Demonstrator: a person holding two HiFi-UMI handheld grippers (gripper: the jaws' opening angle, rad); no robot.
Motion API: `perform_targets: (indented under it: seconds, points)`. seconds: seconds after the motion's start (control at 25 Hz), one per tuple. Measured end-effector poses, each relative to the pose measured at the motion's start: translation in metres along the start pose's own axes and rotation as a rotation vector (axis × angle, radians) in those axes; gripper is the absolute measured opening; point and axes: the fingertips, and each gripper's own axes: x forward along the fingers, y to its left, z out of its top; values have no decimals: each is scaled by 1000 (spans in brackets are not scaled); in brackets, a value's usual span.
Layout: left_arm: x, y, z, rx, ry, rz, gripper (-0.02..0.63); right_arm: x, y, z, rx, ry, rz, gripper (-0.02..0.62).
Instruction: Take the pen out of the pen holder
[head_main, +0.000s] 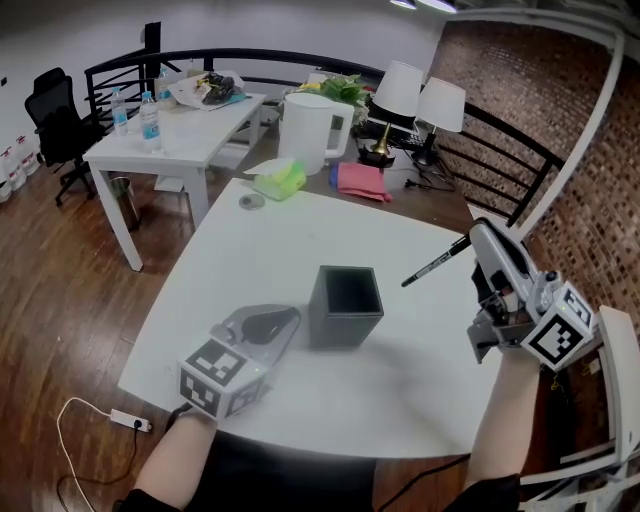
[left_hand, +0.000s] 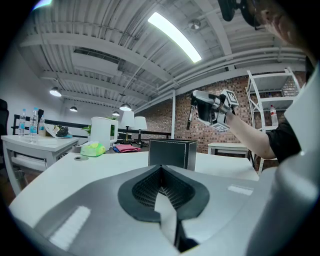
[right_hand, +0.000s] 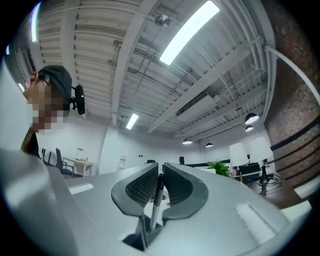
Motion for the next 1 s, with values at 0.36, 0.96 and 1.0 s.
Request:
perform_targets:
  seconds: [0.36,0.96,1.0]
  points:
    - [-1,2,1,0,-3,3,2,-21,-37,-164,635,396,-20,49]
    - [-1,1,-3,-20,6,4,2,-1,-38,-252,565,549,-235,57]
    - [-1,1,-3,-19,6,4,2,0,-41,-251,557,548,-259,57]
